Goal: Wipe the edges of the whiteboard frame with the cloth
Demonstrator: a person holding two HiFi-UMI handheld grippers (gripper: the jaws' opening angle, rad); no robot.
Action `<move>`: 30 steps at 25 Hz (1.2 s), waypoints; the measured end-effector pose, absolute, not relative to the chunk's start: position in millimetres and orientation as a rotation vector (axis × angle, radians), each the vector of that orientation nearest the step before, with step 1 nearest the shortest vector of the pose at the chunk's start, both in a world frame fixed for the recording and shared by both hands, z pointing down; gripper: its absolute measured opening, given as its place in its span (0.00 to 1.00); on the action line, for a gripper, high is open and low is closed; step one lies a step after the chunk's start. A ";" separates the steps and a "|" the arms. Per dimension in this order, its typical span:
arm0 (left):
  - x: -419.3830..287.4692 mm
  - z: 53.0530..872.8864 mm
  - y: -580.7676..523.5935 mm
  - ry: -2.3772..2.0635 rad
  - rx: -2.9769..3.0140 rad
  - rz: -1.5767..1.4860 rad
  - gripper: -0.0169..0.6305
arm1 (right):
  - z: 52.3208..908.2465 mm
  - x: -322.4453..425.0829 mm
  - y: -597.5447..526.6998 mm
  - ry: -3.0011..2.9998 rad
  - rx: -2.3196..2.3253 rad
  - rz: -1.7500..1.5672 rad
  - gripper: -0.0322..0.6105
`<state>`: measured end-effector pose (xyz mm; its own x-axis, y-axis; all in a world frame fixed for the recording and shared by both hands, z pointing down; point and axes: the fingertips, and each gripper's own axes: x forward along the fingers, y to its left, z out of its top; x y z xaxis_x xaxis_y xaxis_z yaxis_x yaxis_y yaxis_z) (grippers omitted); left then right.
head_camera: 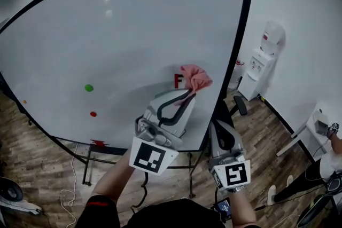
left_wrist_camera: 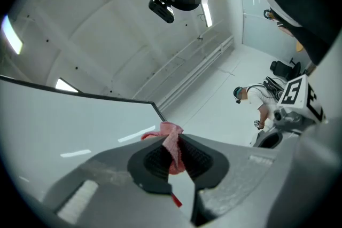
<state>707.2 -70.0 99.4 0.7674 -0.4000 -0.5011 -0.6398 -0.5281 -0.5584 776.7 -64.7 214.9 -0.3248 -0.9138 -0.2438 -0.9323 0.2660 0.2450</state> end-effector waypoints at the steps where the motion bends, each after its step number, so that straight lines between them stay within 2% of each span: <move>1: 712.0 89.0 -71.7 0.767 -2.174 0.409 0.06 | 206.2 777.4 -66.2 2.463 -1.788 0.580 0.05; 15: 756.3 -38.7 -73.8 0.676 -1.978 0.430 0.06 | 125.4 785.0 -76.2 2.445 -1.702 0.894 0.05; 30: 809.6 -100.5 -97.9 0.782 -1.890 0.289 0.06 | 91.4 793.3 -86.8 2.462 -1.615 0.963 0.05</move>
